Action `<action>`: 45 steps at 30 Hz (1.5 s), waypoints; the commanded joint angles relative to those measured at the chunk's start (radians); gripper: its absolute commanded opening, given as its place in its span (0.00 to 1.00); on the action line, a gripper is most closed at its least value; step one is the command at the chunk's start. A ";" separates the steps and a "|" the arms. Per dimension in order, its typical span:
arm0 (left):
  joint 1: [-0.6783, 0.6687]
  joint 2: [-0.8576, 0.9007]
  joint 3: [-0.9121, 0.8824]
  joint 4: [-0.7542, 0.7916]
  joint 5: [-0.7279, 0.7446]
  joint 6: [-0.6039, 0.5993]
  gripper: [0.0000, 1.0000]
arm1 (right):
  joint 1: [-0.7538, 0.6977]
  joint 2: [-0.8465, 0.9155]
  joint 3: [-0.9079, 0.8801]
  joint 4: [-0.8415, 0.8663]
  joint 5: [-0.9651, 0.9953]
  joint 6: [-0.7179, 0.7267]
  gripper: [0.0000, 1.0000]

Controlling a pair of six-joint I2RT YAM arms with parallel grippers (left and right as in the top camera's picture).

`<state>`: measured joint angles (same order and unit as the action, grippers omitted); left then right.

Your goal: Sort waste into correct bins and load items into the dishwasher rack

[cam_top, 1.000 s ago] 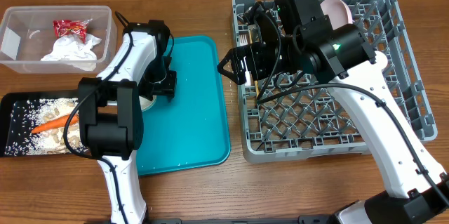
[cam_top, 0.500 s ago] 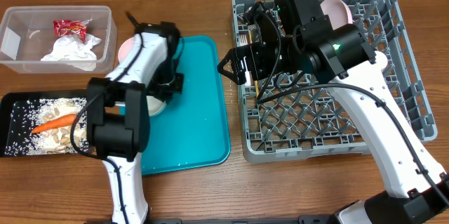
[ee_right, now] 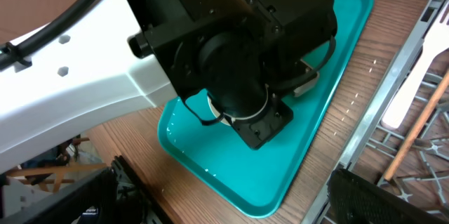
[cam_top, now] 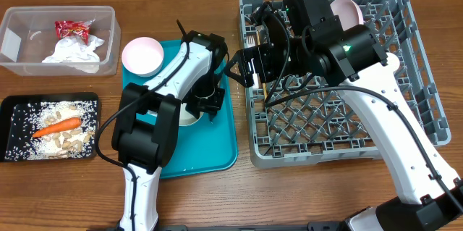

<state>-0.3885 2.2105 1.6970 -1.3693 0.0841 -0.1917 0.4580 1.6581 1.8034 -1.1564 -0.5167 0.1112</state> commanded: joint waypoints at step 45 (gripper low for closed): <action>0.805 -0.480 0.185 -0.171 -0.066 -0.187 1.00 | 0.269 0.296 -0.007 0.119 0.310 0.127 1.00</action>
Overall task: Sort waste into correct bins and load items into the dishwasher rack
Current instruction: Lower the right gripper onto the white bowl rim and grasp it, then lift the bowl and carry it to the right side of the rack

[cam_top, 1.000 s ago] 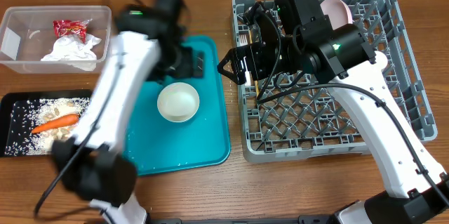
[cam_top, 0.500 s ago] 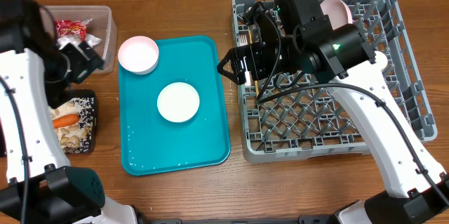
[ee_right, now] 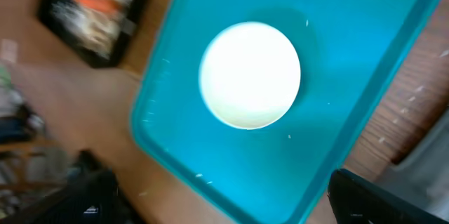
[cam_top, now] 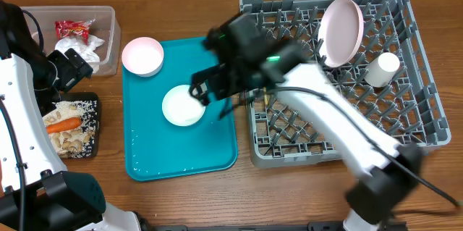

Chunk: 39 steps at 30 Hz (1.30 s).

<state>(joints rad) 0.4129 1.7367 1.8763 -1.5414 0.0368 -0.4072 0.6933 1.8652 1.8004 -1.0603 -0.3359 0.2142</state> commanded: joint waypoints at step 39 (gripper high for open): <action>0.004 -0.006 0.006 0.002 -0.018 0.029 1.00 | 0.042 0.364 0.241 -0.127 0.329 0.156 0.04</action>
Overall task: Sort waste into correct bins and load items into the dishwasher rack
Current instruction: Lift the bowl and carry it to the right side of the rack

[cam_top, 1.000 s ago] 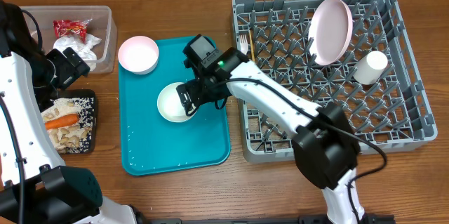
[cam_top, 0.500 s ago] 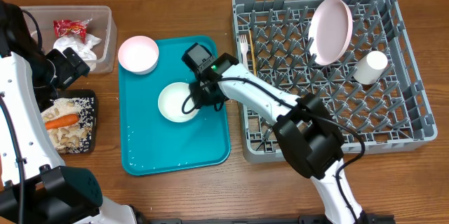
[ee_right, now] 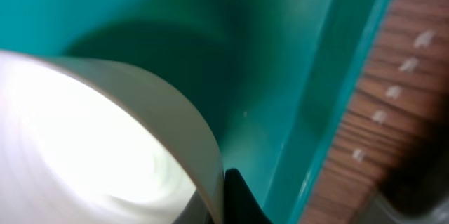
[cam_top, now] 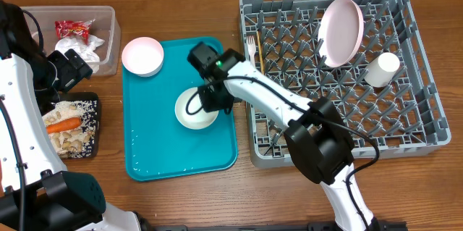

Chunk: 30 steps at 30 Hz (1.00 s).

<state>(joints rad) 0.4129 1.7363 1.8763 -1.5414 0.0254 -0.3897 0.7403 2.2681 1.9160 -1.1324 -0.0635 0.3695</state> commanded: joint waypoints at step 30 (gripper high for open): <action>0.004 -0.006 0.006 0.002 -0.007 0.011 1.00 | -0.421 -0.525 0.071 -0.562 0.946 0.290 0.04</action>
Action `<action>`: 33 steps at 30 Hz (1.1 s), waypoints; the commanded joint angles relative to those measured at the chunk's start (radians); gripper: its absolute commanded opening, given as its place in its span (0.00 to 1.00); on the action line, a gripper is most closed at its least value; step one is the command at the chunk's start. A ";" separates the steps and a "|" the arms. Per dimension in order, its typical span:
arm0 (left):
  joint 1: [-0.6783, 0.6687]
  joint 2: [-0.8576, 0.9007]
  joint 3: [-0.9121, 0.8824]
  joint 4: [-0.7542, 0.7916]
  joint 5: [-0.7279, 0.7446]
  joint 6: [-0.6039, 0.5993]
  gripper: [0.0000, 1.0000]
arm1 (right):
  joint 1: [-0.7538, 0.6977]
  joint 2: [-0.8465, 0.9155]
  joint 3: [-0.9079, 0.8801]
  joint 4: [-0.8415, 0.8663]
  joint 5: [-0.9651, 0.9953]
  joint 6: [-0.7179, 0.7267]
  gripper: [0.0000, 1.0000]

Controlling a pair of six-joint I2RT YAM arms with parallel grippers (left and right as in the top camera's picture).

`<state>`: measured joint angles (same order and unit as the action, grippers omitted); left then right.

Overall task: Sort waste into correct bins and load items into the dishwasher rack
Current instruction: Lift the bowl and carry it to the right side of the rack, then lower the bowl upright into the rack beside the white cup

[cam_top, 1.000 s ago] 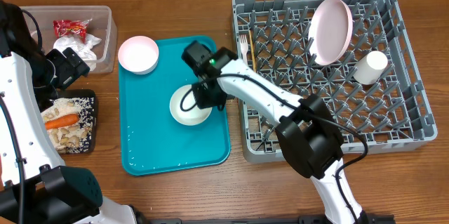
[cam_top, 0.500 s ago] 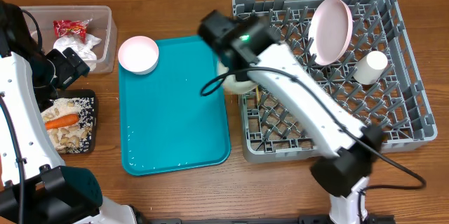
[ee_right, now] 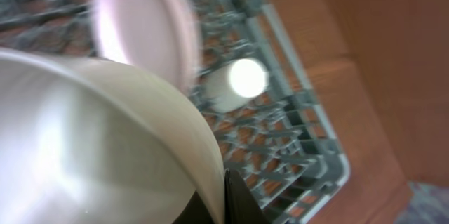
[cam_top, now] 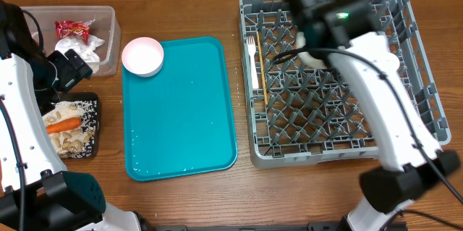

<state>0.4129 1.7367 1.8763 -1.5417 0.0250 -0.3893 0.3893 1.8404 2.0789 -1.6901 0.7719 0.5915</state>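
My right gripper (ee_right: 223, 192) is shut on the rim of a white bowl (ee_right: 84, 140), holding it over the grey dishwasher rack (cam_top: 405, 126). In the overhead view a sliver of the bowl (cam_top: 309, 58) shows under the right arm. A pink plate (ee_right: 140, 31) stands in the rack just beyond the bowl, with a white cup (ee_right: 238, 83) lying beside it. A pink bowl (cam_top: 142, 55) sits at the far left corner of the teal tray (cam_top: 181, 115). My left gripper (cam_top: 69, 68) hangs by the bins at the left; its jaws are not readable.
A fork (cam_top: 252, 57) and a wooden stick (cam_top: 262, 79) lie in the rack's left side. A clear bin (cam_top: 22, 21) with wrappers stands at the far left. A black tray (cam_top: 14, 151) with rice and a carrot (cam_top: 58, 124) sits below it.
The right gripper, shut on the white bowl's rim on the teal tray, now holds the bowl over the rack near the pink plate. The left arm has not moved.
First my left arm was over the white bowl on the tray, the right arm at the rack's left edge. Then the left arm stood back by the bins and the right gripper hung above the bowl. It then gripped the rim; now the bowl is over the rack.
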 commanded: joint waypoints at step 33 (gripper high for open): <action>0.004 -0.006 0.006 0.002 -0.006 0.011 1.00 | -0.155 -0.200 -0.913 0.279 0.483 0.659 0.04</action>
<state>0.4129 1.7363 1.8763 -1.5410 0.0254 -0.3893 0.2306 1.6524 1.1839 -1.4178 1.2201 1.2270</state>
